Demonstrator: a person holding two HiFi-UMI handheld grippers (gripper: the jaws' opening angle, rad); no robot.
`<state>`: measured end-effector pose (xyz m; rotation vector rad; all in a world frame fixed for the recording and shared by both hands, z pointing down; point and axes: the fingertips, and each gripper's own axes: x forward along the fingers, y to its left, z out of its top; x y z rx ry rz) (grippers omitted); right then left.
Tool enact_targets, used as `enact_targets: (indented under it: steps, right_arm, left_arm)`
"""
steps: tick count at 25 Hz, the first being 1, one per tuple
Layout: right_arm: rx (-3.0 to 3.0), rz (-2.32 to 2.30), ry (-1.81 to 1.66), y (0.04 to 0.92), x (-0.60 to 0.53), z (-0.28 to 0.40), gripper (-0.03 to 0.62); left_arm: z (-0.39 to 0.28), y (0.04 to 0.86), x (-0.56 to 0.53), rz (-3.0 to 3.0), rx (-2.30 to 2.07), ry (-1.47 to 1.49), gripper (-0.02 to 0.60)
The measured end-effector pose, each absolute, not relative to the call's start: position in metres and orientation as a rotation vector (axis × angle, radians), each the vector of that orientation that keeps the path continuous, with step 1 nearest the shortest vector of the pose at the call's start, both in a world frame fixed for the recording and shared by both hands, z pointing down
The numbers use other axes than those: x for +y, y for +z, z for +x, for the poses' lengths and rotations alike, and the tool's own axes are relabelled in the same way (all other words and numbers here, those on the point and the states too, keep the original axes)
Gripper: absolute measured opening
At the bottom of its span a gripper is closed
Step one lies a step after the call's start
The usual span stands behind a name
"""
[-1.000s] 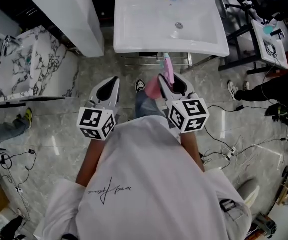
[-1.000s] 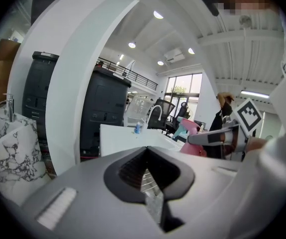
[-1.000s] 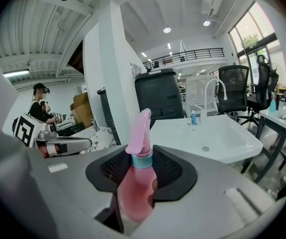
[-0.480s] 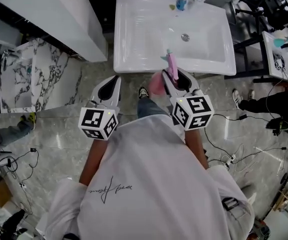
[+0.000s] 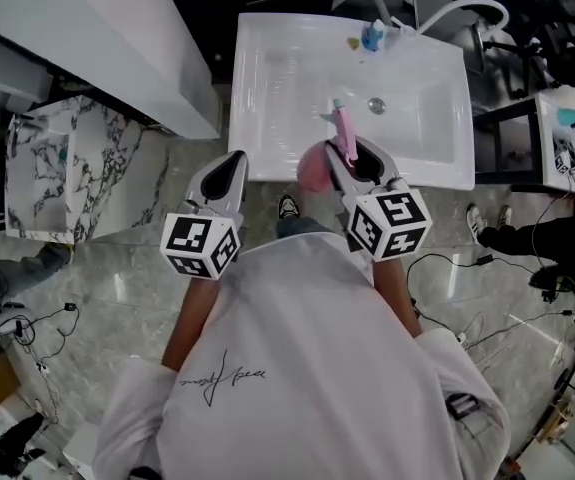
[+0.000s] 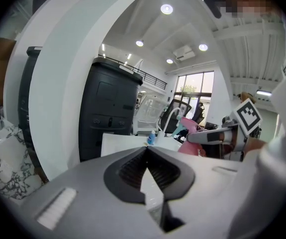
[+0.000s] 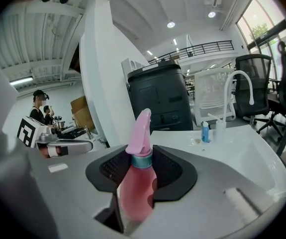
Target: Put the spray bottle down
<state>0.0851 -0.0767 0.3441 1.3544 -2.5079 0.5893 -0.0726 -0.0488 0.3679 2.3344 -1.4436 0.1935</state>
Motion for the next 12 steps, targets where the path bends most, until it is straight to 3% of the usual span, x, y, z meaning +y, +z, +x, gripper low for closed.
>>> enact_targets:
  steps: [12]
  right_arm:
    - [-2.534, 1.353, 0.616, 0.348, -0.118, 0.11, 0.129]
  left_arm:
    - [-0.041, 0.371, -0.094, 2.338, -1.449, 0.213, 0.052]
